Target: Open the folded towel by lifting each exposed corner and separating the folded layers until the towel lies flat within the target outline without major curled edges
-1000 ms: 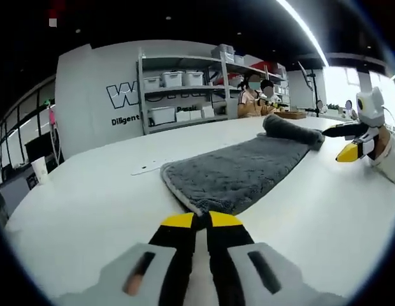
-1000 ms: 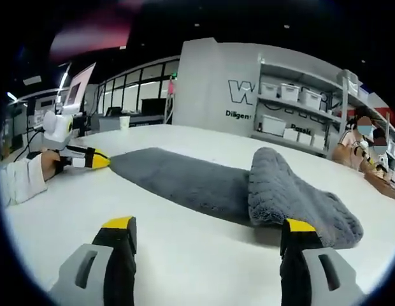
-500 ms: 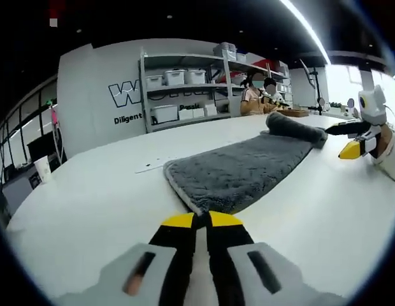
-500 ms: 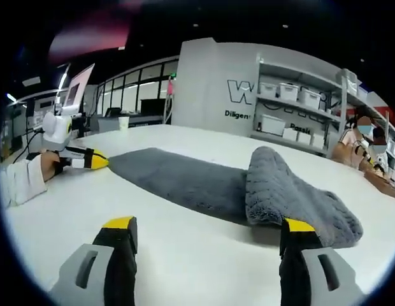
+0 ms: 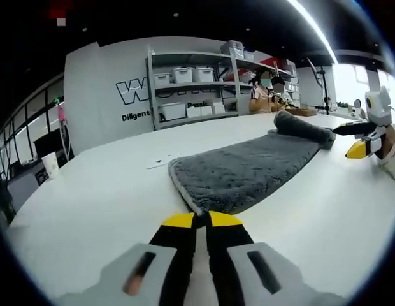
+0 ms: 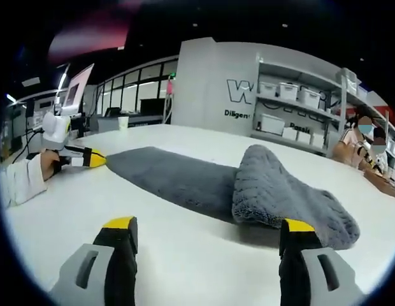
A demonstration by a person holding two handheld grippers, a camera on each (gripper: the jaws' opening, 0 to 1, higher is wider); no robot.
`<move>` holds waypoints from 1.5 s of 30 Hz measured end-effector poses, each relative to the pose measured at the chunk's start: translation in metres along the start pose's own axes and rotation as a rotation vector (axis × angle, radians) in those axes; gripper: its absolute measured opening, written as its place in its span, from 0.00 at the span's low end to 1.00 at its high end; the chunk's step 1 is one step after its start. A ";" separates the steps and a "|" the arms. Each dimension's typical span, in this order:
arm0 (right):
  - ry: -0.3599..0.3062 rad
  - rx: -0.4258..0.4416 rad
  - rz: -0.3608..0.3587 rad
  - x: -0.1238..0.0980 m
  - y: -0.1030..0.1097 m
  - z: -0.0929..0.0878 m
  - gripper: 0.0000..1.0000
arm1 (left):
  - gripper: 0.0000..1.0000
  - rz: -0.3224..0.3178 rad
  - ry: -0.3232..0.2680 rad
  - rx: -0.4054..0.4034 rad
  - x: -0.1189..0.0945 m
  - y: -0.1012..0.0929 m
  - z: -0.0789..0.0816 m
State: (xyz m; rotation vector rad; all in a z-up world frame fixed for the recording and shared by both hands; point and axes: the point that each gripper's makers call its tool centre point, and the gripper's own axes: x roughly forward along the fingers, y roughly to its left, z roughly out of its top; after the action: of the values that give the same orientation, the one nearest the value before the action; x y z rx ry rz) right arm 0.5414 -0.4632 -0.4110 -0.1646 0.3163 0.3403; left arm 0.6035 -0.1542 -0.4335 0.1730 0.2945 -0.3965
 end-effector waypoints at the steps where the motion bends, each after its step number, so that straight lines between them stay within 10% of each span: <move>1: 0.001 -0.003 -0.001 0.000 0.000 0.000 0.91 | 0.05 0.003 0.000 -0.002 0.000 0.001 0.000; 45: -0.072 0.084 -0.011 -0.003 -0.010 0.009 0.88 | 0.05 0.120 0.039 -0.085 -0.019 0.049 -0.014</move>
State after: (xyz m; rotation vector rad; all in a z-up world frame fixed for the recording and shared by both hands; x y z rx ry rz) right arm 0.5450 -0.4709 -0.4007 -0.0710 0.2580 0.3205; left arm 0.6030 -0.1002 -0.4353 0.1145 0.3367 -0.2620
